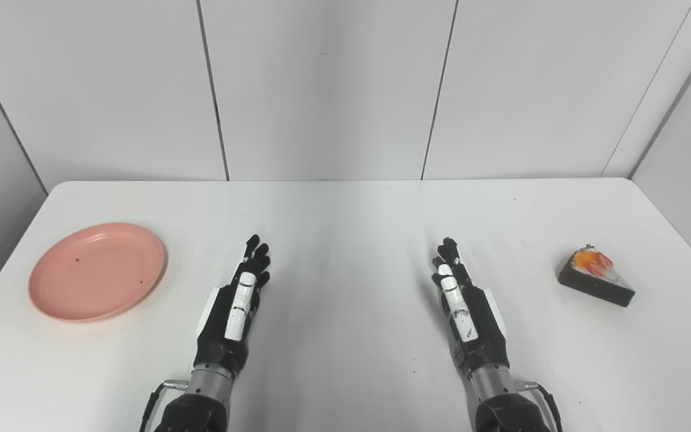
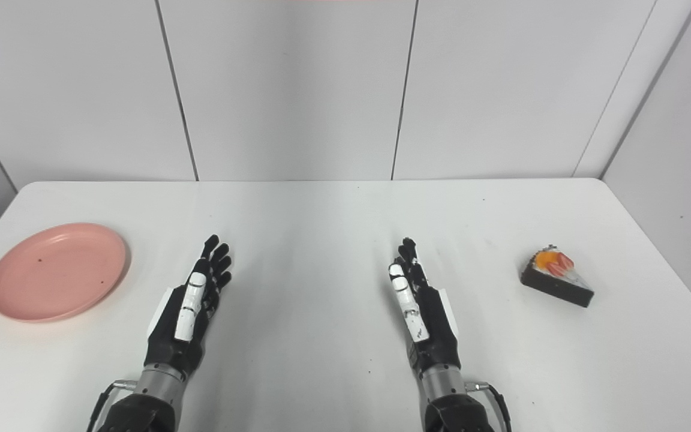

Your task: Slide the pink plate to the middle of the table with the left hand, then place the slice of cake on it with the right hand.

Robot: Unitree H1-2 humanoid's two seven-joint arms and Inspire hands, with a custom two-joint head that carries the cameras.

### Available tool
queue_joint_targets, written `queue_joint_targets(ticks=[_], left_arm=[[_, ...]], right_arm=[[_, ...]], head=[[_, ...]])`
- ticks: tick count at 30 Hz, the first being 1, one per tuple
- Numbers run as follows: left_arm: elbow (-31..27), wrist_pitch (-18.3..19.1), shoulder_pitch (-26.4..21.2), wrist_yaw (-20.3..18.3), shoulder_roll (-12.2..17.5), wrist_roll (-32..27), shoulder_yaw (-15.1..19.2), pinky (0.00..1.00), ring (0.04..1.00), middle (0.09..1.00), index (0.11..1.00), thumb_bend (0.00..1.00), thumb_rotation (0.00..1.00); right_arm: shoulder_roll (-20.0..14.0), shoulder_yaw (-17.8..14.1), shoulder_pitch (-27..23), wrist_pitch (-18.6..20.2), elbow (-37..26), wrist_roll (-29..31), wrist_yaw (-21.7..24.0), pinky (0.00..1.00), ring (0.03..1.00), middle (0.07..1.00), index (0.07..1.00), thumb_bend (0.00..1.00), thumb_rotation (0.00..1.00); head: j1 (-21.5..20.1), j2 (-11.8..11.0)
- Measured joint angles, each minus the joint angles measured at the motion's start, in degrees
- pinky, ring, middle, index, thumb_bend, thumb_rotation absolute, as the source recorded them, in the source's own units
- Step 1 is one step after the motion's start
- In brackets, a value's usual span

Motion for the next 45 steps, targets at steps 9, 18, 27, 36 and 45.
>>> queue_joint_targets(ticks=[9, 18, 27, 36, 45], left_arm=[[0.87, -1.19, -0.63, -0.16, -0.13, 0.0, 0.12, 1.0, 1.0, 1.0, 1.0, 0.55, 1.0], [5.79, -9.33, -3.72, 4.63, -2.96, 1.63, 2.94, 0.99, 0.992, 1.0, 1.0, 0.6, 1.0], [8.18, -11.72, -7.08, 9.62, -3.59, 1.41, 8.06, 0.93, 0.908, 0.922, 0.936, 0.71, 1.0], [2.73, -5.22, -6.03, 10.64, 4.17, 1.21, 12.7, 0.96, 0.851, 0.857, 0.872, 0.8, 1.0], [5.21, -4.83, -9.71, 14.71, 8.53, 1.24, 18.9, 0.64, 0.665, 0.696, 0.697, 0.73, 1.0]], right_arm=[[-0.09, 0.07, -0.62, -0.37, 0.89, -0.36, 0.03, 1.0, 1.0, 1.0, 1.0, 0.62, 0.86], [-1.84, -1.23, -1.29, -4.41, 2.94, 3.7, 3.09, 1.0, 1.0, 1.0, 1.0, 0.65, 0.86], [-3.03, -2.0, -2.31, -5.52, 4.58, 5.75, 4.5, 1.0, 1.0, 1.0, 1.0, 0.53, 0.89], [-3.05, -2.22, -1.82, -5.51, 3.52, 5.52, 4.16, 1.0, 1.0, 1.0, 1.0, 0.5, 0.92], [-2.92, -2.22, -1.71, -5.47, 3.18, 5.52, 4.14, 1.0, 1.0, 1.0, 1.0, 0.5, 0.89]], head=[[3.69, -1.67], [18.52, -6.93], [21.18, -9.4], [21.53, -10.63], [22.32, -11.16]])
